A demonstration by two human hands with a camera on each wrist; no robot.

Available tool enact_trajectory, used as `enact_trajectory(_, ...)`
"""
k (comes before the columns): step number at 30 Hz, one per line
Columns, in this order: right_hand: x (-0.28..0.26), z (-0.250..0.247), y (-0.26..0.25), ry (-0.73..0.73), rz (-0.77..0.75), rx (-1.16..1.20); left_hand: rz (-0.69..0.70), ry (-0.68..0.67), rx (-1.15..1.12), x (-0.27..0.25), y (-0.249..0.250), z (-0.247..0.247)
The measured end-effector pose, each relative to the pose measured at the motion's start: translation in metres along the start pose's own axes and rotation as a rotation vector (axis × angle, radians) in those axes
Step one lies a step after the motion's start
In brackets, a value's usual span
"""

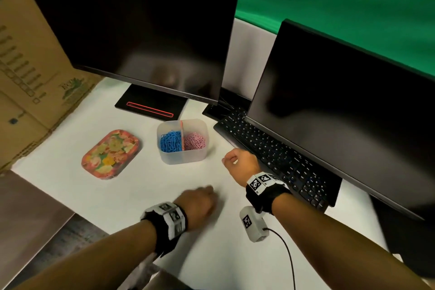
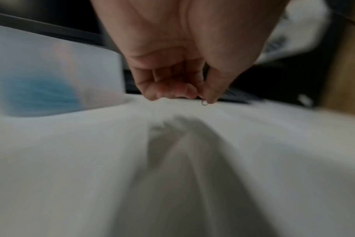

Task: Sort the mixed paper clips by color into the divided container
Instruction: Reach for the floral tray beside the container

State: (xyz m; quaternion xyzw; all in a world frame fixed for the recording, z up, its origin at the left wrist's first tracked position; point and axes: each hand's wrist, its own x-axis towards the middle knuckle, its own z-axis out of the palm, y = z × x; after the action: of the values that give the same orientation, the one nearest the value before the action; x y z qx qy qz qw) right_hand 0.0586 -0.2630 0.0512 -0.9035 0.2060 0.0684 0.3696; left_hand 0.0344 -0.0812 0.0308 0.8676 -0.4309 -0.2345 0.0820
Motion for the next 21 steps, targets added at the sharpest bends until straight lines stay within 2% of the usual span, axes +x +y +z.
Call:
enact_trajectory(2,0.001,-0.002,-0.002,0.051,-0.010,0.032,-0.168,0.288,-0.171,0.005,-0.019,-0.029)
enact_trajectory(3,0.002,-0.003,-0.004,0.065,-0.016,0.036,-0.238,0.390,-0.212,0.008,-0.030,-0.045)
enact_trajectory(5,0.003,-0.003,-0.008,0.072,-0.025,0.043,-0.345,0.484,-0.211,0.017,-0.047,-0.073)
enact_trajectory(9,0.003,0.000,-0.013,0.078,-0.030,0.057,-0.504,0.410,-0.109,0.040,-0.068,-0.105)
enact_trajectory(12,0.002,0.002,-0.016,0.067,-0.028,0.060,-0.511,0.383,-0.072,0.048,-0.079,-0.108)
enact_trajectory(14,0.002,0.003,-0.017,0.059,-0.033,0.055,-0.510,0.436,-0.143,0.045,-0.087,-0.108)
enact_trajectory(16,0.002,0.005,-0.018,0.041,-0.036,0.036,-0.525,0.547,-0.210,0.033,-0.100,-0.110)
enact_trajectory(18,0.003,0.008,-0.018,0.000,-0.034,0.011,-0.591,0.623,-0.219,0.015,-0.121,-0.111)
enact_trajectory(21,0.006,0.012,-0.020,-0.068,-0.028,-0.054,-0.796,0.556,-0.205,-0.015,-0.159,-0.105)
